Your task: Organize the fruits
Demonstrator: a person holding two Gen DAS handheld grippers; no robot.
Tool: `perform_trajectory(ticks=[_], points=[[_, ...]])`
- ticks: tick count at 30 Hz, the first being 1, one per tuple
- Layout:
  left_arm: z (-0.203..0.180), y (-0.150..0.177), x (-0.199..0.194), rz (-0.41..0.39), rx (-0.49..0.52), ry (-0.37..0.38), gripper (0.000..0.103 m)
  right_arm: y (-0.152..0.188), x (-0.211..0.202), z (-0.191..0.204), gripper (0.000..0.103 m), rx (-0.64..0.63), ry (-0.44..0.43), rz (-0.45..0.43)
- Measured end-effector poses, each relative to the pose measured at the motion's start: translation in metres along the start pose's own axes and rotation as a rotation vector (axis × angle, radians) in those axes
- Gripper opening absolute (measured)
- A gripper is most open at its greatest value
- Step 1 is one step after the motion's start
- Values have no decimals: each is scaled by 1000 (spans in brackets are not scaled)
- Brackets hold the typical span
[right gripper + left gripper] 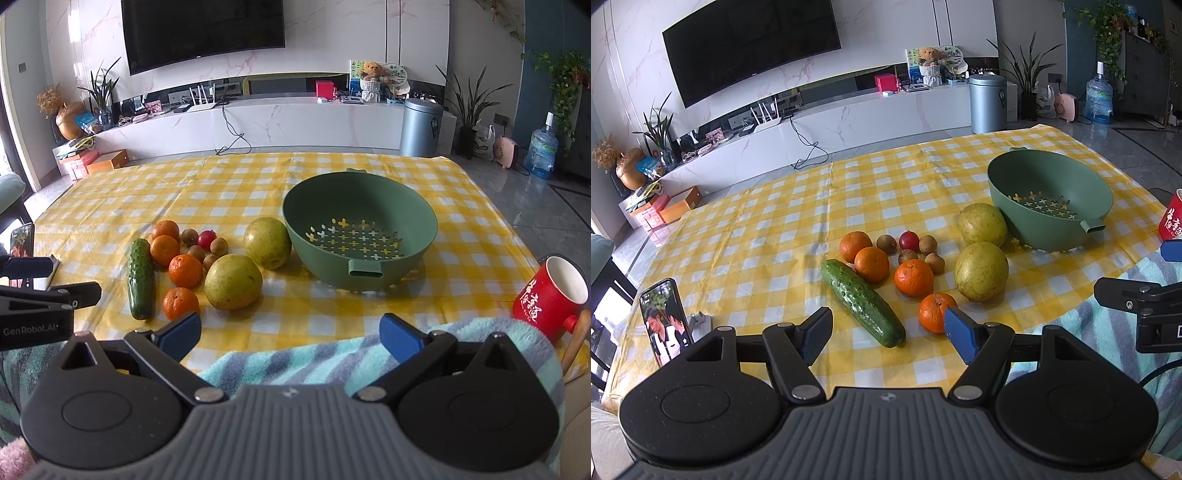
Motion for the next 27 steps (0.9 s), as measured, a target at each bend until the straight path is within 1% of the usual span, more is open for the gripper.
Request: perform_trajectory(ticks=[27], points=[[0, 3, 3, 9, 4, -3, 82, 0, 2, 1, 99, 0, 1, 10]])
Point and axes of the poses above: each gripper's, at about its wrist camera, not at the fingertips, and x roughly the way its jaws point, z to its left, y to its underside, the point moved 1 cm from there along x, roughly the way its jaws point, and after that the axes turned 11 degrees about -x, right-handed, at the moved point
